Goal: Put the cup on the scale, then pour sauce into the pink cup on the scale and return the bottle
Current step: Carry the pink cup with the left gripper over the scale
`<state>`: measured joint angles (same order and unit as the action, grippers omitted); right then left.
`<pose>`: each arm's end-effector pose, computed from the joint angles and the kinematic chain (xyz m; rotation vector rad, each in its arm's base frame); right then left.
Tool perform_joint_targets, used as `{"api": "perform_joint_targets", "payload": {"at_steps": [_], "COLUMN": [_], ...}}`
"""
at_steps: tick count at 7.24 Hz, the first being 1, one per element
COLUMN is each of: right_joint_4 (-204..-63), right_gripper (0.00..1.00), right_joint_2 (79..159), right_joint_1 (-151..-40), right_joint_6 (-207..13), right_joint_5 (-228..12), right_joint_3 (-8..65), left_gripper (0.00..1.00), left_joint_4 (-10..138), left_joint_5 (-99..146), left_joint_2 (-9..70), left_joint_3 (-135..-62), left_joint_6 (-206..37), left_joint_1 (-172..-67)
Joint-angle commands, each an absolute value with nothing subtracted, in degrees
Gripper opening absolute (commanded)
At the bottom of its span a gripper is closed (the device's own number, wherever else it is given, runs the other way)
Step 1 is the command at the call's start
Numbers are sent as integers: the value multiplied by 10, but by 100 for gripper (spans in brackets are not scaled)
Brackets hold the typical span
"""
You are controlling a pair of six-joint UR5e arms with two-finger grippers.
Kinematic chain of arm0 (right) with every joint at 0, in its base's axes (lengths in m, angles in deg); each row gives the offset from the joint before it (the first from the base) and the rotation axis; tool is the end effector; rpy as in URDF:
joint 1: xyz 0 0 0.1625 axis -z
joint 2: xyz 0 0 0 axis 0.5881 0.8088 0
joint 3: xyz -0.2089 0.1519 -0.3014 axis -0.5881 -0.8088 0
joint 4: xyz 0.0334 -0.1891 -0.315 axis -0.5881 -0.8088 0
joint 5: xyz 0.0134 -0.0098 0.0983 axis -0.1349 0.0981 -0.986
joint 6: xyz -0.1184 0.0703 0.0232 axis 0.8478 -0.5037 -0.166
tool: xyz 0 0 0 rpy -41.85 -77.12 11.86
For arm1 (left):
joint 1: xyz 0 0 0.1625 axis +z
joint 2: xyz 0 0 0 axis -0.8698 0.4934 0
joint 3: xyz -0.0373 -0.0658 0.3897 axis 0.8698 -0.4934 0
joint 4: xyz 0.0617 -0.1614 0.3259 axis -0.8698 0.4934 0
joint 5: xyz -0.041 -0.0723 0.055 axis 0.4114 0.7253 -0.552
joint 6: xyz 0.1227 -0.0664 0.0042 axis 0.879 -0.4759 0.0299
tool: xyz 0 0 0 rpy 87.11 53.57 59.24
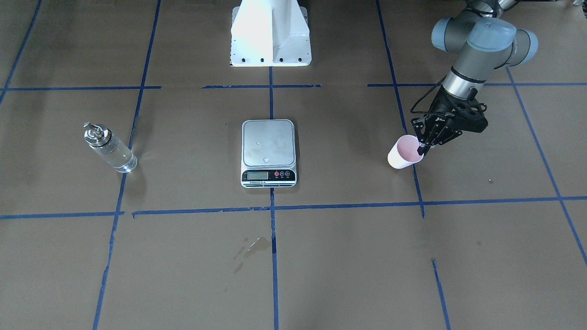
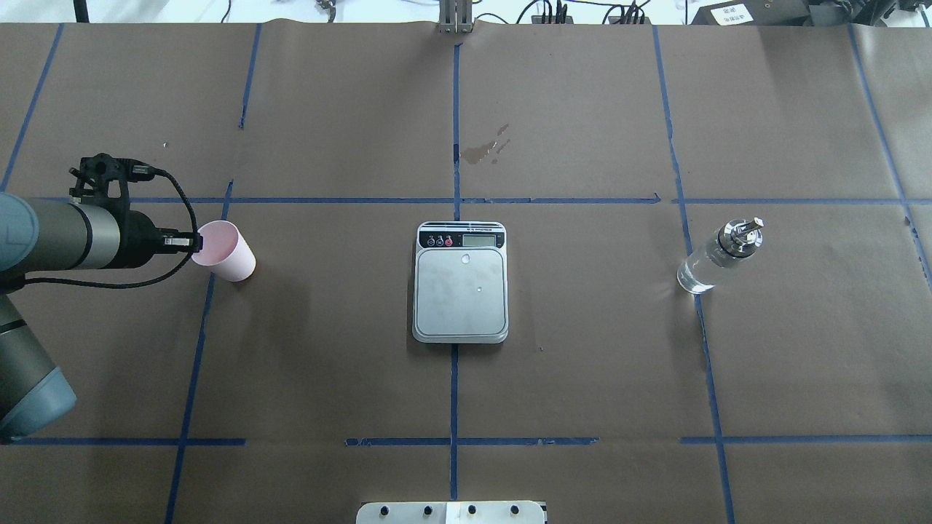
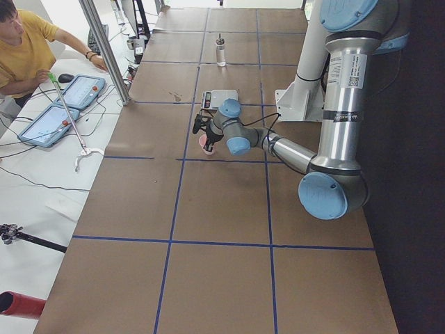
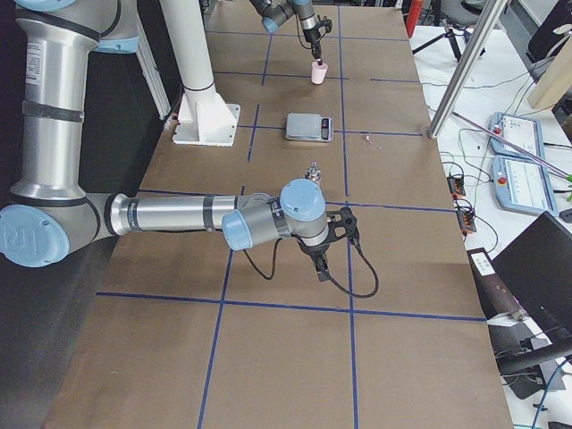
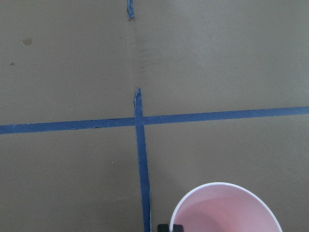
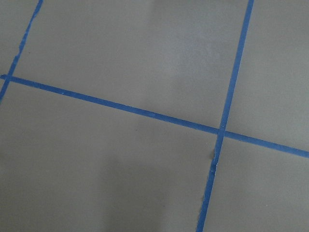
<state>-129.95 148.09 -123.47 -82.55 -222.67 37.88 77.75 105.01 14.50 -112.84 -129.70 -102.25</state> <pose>0.0115 -0.4102 0.5873 0.2984 -0.8400 -0.1549 0.3182 -0.4216 0.4343 0.4319 0.9443 -0.0683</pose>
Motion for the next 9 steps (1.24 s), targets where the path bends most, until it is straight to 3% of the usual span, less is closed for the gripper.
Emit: {"api": "perform_joint_targets", "payload": {"at_steps": [1, 4, 9], "right_joint_4": [-1299, -1299, -1299], "right_gripper": [100, 100, 100], "right_joint_2": [1482, 1482, 1482], "right_joint_1": [-1235, -1235, -1235], "right_joint_6": [-826, -826, -835], "right_joint_5": [-2228, -2227, -2227], "right_joint_3": [380, 381, 381], "left_gripper": [0, 0, 0], "left_joint_4": [761, 534, 490], "left_joint_5": [1051, 998, 880], "left_joint_2": [171, 377, 498], "left_joint_3": [-1144, -1140, -1085], "left_joint_6": [-1295, -1304, -1418], "left_joint_1": [-1026, -1019, -877]}}
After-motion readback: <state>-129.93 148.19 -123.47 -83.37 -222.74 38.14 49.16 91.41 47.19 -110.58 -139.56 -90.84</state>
